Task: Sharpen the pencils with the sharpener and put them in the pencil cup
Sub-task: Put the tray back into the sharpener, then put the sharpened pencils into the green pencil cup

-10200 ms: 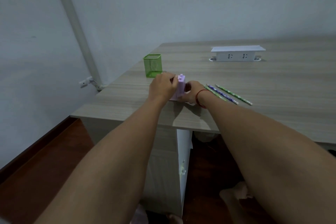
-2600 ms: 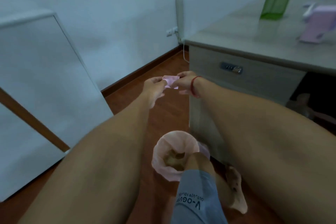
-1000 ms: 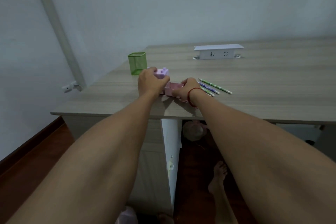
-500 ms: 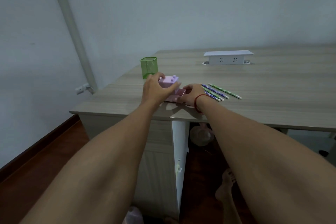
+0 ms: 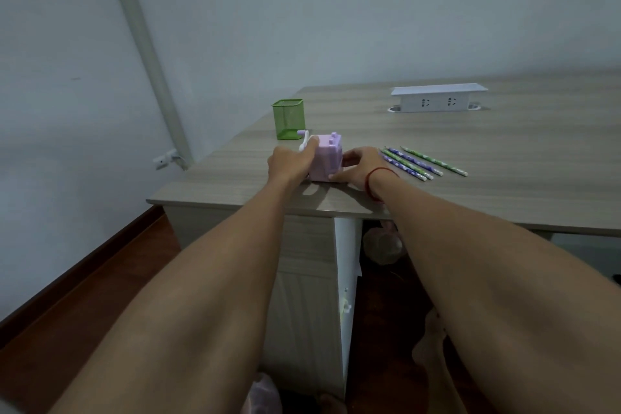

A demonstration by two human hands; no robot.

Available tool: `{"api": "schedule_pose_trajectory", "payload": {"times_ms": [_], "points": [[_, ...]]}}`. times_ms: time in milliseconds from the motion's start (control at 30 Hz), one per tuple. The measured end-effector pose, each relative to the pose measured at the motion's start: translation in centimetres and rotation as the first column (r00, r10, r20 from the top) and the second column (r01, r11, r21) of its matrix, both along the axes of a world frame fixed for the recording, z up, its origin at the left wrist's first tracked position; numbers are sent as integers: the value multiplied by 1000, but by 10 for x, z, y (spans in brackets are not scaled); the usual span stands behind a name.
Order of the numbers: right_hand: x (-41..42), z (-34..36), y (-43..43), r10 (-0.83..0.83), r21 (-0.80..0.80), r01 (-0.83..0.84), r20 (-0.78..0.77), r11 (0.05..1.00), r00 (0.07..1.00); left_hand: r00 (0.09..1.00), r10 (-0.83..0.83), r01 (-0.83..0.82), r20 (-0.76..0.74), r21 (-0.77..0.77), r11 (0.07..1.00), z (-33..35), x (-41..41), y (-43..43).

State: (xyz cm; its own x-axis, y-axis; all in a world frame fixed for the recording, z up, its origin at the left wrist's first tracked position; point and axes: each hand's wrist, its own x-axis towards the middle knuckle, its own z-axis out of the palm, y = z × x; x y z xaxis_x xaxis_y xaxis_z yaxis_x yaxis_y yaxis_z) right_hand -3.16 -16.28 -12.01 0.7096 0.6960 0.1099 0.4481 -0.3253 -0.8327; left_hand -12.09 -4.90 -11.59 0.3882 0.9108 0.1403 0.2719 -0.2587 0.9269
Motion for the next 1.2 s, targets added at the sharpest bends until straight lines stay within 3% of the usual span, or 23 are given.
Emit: {"api": "schedule_pose_trajectory", "payload": {"times_ms": [300,633,1000,1100,1200], "points": [[-19,-4,27,64,-30,-62,51,998,997,996,52,-47,-75,67,997,7,-22,17],[-55,4,77,175,-130,-163,90,978,980,993,114,-114,-39,9,993,1,-64,56],[-61,5,65,156,-171,-131,140,977,978,933,324,-311,-154,105,945,5,-63,24],[-44,14,45,116,-171,-84,188,982,975,887,450,-417,-99,246,875,9,-68,12],[-17,22,16,4,-111,19,196,994,981,899,439,-410,-2,351,842,18,-62,-4]]}}
